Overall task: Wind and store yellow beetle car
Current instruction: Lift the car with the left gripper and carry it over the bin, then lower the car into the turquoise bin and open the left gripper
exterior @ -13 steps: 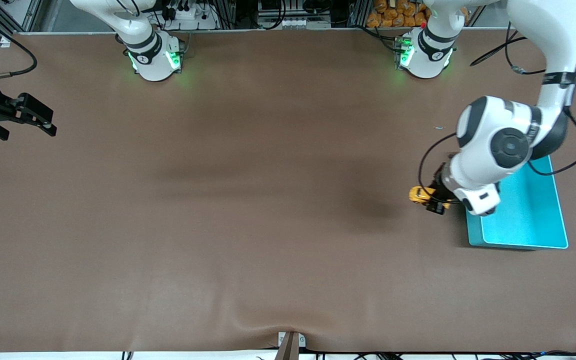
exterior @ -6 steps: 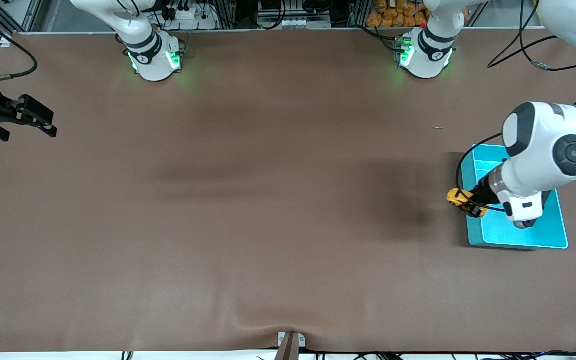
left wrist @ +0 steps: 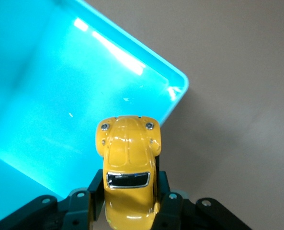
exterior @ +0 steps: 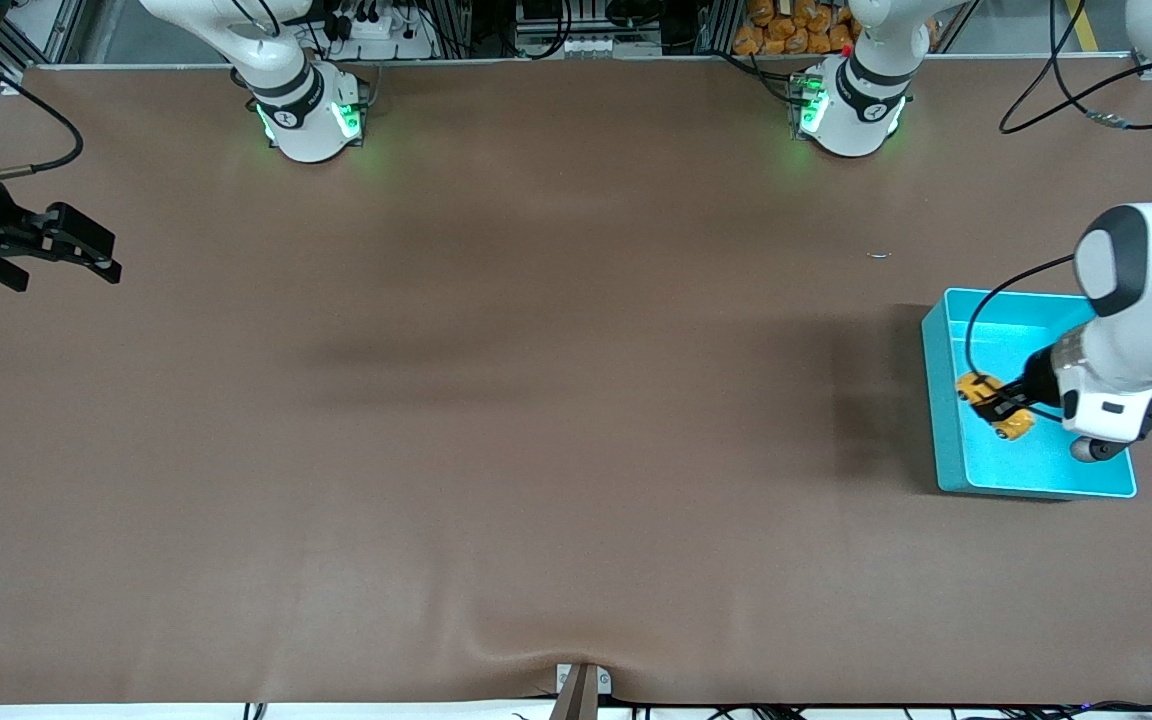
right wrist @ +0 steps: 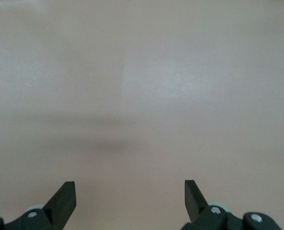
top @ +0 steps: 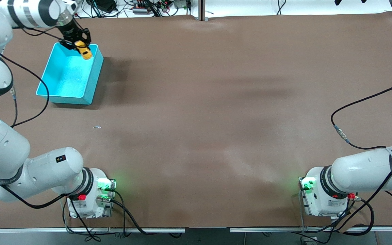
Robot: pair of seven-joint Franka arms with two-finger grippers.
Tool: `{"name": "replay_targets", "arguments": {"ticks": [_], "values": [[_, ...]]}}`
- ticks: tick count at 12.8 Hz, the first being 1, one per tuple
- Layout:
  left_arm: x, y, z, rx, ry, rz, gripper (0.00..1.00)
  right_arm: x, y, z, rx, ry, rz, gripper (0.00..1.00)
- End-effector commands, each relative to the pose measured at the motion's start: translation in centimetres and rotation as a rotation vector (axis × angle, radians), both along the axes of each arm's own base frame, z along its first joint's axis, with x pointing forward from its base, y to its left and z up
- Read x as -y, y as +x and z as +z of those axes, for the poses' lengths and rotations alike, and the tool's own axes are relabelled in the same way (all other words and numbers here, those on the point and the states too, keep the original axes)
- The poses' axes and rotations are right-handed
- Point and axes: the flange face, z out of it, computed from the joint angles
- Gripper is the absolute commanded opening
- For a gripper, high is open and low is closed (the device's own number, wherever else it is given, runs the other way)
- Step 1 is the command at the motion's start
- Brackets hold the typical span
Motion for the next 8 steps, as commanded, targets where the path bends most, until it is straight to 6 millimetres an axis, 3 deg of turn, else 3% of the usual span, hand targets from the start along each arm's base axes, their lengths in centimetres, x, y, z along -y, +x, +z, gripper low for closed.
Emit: {"name": "replay_targets", "arguments": {"ticks": [1,5,8], "values": [[-3.2,-0.5,-0.1,-0.016,0.002,-0.221,0.0,-0.3,0.2,0.4,0.005,-0.005,0.0,1.0],[-7.7,-1.1,-3.0,-0.045,-0.046,-0.448,0.0,-0.6,0.2,0.4,0.005,-0.001,0.0,1.0],[-7.7,-1.2,-5.5,-0.106,0.005,-0.519,0.0,-0.5,0.2,0.4,0.005,-0.001,-0.001,1.0]]}}
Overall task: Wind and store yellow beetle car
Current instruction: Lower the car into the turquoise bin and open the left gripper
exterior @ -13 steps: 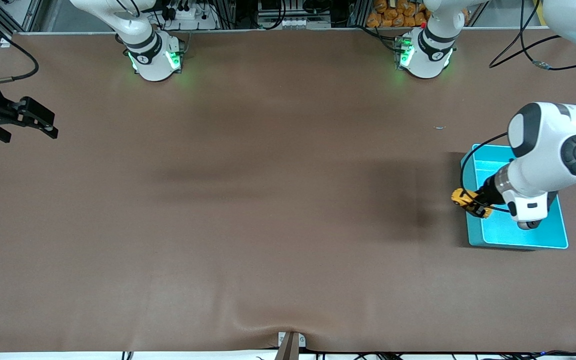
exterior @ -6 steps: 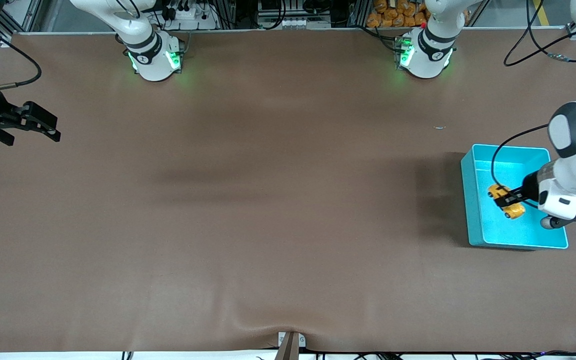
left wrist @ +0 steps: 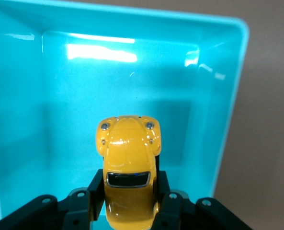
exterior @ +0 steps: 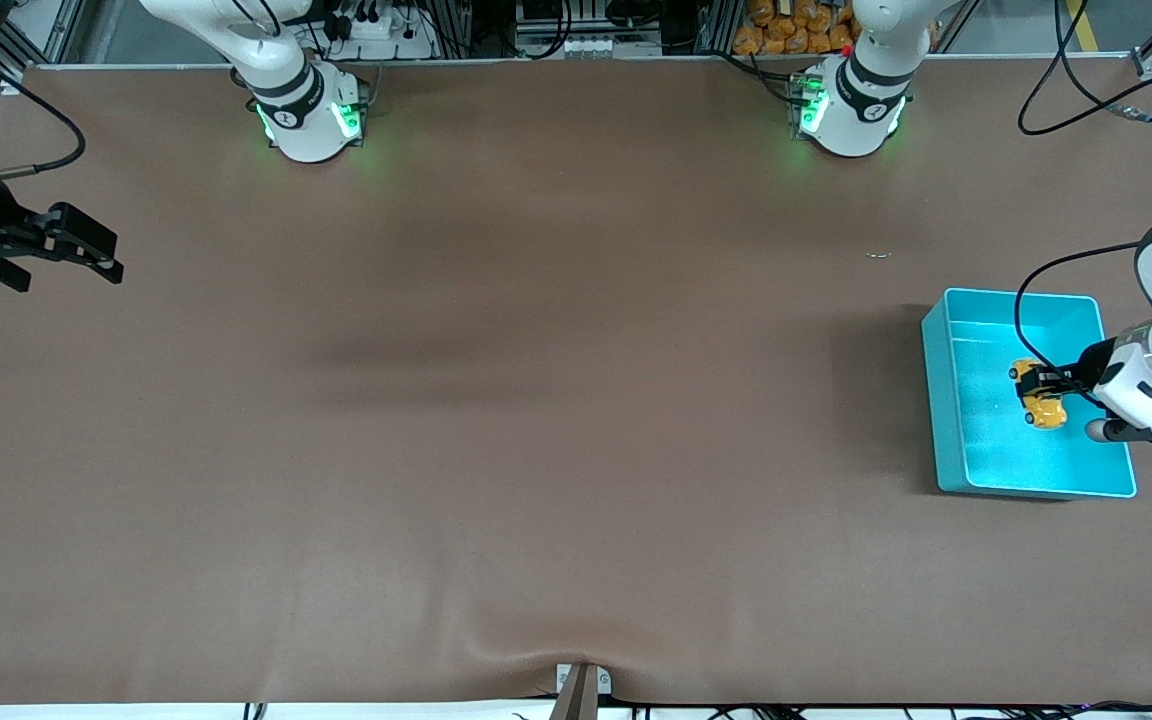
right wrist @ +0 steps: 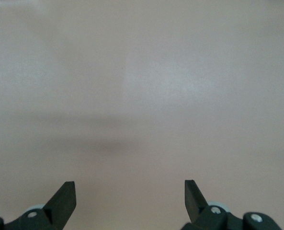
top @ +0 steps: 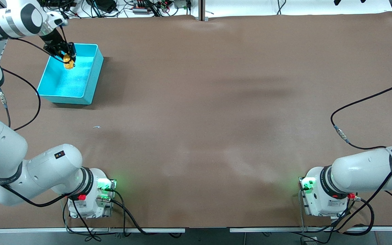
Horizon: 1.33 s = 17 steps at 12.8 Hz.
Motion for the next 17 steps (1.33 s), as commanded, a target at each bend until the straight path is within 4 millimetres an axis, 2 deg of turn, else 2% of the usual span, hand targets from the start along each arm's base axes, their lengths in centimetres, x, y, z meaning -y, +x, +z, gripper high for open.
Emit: {"name": "replay_targets", "arguments": {"ticks": [1,5,11,14,16,17], "values": [[-0.3,0.0,-2.2,-0.047,0.055,-0.077,0.0,-0.3,0.3,0.3,0.003,-0.002,-0.004,1.0],[0.3,-0.1,-4.5,-0.077,0.073,0.044,0.0,-0.3,0.3,0.1,-0.002,-0.002,-0.006,1.0],[-0.3,0.3,-7.6,-0.067,0.092,0.027,0.0,0.1,0.4,0.0,-0.005,-0.002,-0.007,1.0],[-0.9,1.4,-8.1,-0.053,0.081,0.035,0.0,-0.1,0.5,-0.1,-0.003,-0.002,-0.007,1.0],[-1.6,1.5,-8.4,-0.055,0.086,0.043,0.0,-0.2,0.4,0.2,0.003,-0.001,-0.007,1.0],[-1.9,1.4,-8.5,-0.057,0.09,0.045,0.06,-0.1,0.4,0.2,0.003,0.0,-0.01,1.0]]}}
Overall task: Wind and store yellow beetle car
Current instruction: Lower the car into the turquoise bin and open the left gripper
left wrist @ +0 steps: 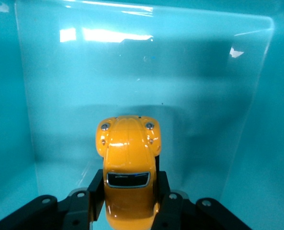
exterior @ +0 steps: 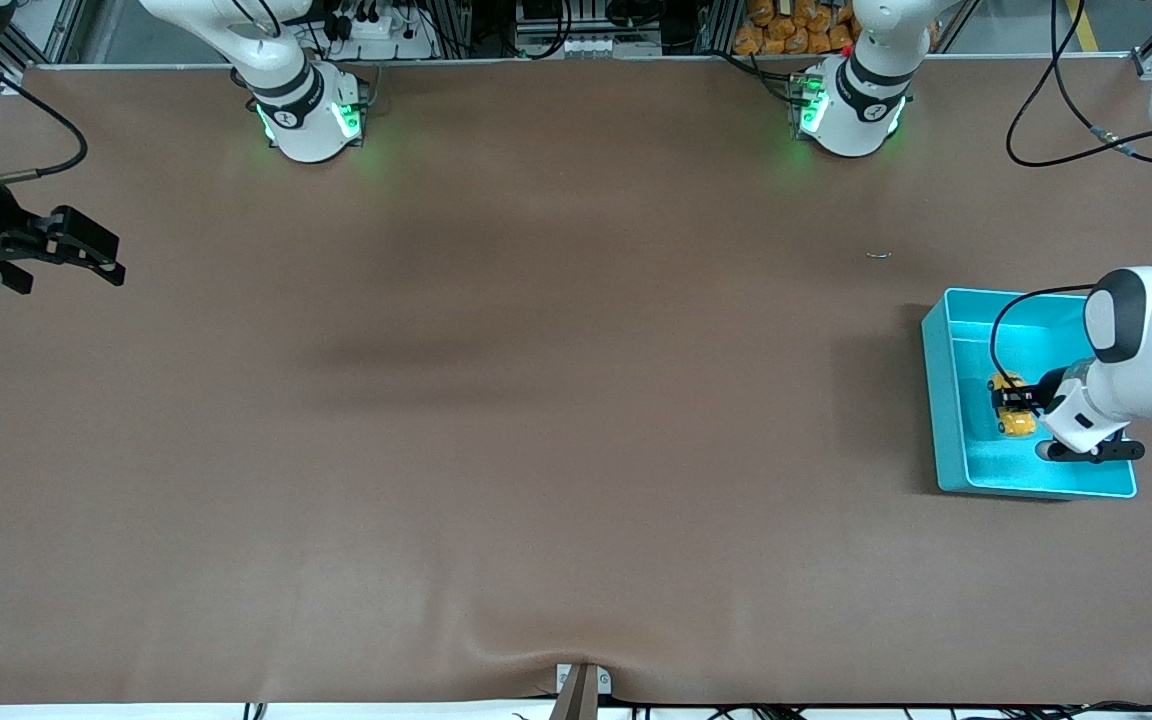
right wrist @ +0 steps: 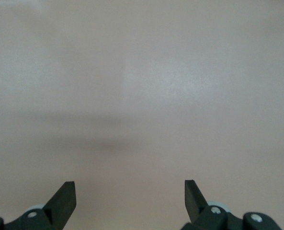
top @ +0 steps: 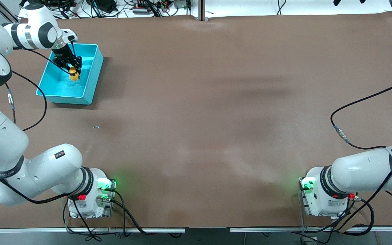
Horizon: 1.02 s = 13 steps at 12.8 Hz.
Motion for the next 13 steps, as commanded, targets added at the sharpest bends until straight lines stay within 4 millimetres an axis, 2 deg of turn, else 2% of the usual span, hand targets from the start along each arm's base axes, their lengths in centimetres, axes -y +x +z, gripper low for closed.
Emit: {"name": "replay_targets", "arguments": {"ticks": [1,2,3,4,7,11,13], "values": [[-0.9,0.4,0.0,0.007,0.029,0.007,0.28,-0.1,0.2,0.5,0.007,0.002,-0.014,1.0],[-0.9,0.4,0.1,0.008,0.03,0.008,0.63,-0.1,0.2,0.4,0.005,0.002,-0.014,1.0],[-0.9,0.3,0.2,0.008,0.031,0.009,0.93,0.1,0.2,0.4,0.005,0.002,-0.017,1.0],[-1.0,0.3,0.6,0.011,0.035,0.009,1.0,0.1,0.2,0.4,0.005,0.002,-0.018,1.0],[0.3,0.6,4.2,0.036,0.052,-0.007,1.0,0.1,0.3,0.5,0.007,0.002,-0.015,1.0],[7.7,2.0,12.9,0.135,0.066,-0.093,1.0,0.3,0.2,0.4,0.005,0.002,-0.018,1.0],[10.1,1.9,17.3,0.2,0.087,-0.133,1.0,0.2,0.2,0.4,0.004,0.002,-0.017,1.0]]}}
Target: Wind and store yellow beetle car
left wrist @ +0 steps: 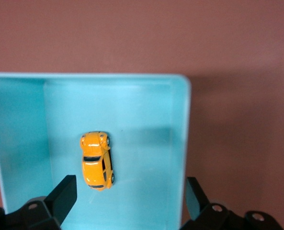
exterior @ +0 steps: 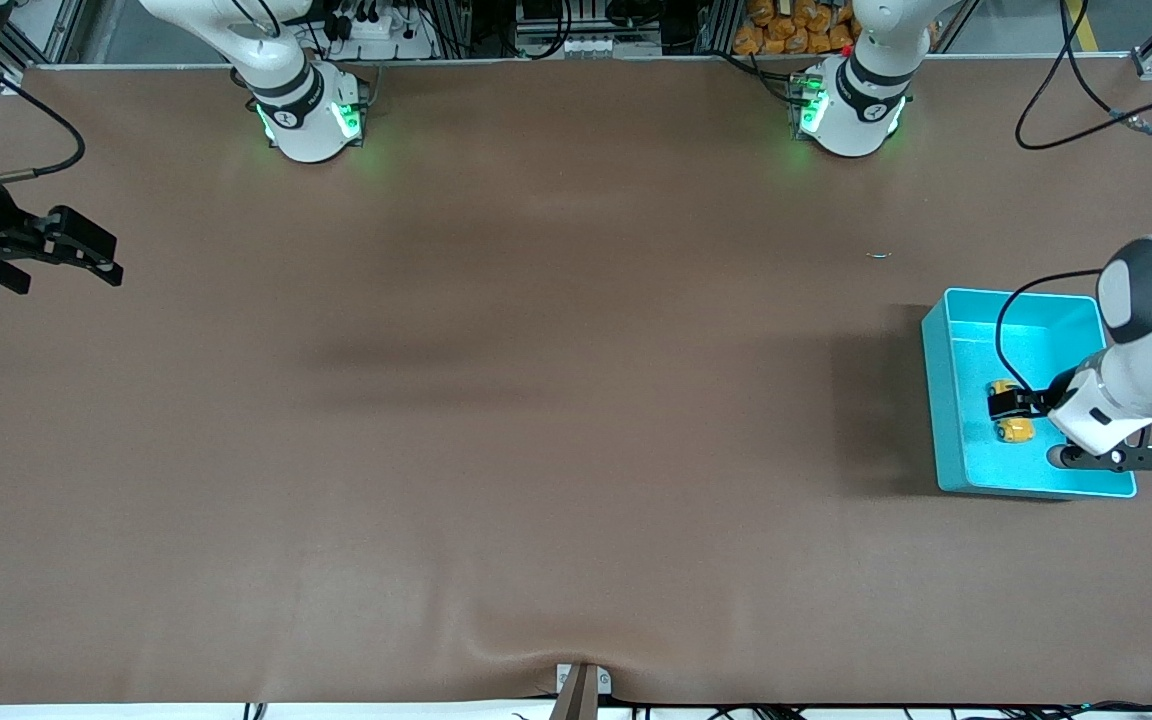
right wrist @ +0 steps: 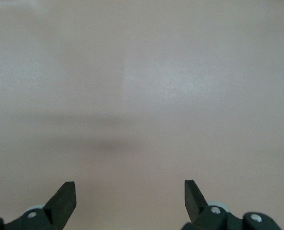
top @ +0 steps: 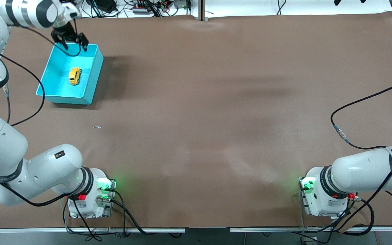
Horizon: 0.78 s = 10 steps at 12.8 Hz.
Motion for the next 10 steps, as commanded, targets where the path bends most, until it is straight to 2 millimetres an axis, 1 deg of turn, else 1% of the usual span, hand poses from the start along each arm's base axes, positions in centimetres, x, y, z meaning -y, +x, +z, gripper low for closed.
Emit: {"name": "replay_targets", "arguments": {"ticks": [1,2,3,4,5,6,8,10], "values": [[3.3,-1.1,6.2,0.071,0.056,-0.041,1.0,0.1,0.2,0.3,0.002,0.001,-0.013,1.0],[4.7,-1.6,8.2,0.076,0.061,-0.049,1.0,0.0,0.2,0.3,0.002,0.002,-0.013,1.0],[5.3,-2.3,10.1,0.075,0.059,-0.037,1.0,-0.1,0.2,0.3,0.004,0.003,-0.013,1.0],[5.6,-2.9,12.4,0.085,0.03,-0.011,1.0,-0.1,0.2,0.3,0.004,0.003,-0.011,1.0],[5.8,-3.5,14.0,0.082,0.014,0.008,1.0,0.0,0.2,0.2,0.001,0.003,-0.014,1.0],[5.8,-4.1,14.9,0.072,0.013,0.018,1.0,0.0,0.2,0.3,0.002,0.003,-0.011,1.0],[7.9,-4.9,16.8,0.041,0.008,0.014,1.0,0.2,0.2,0.2,0.001,0.003,-0.013,1.0],[8.8,-6.3,19.2,0.026,0.015,0.026,1.0,0.0,0.2,0.2,0.0,0.003,-0.014,1.0]]}}
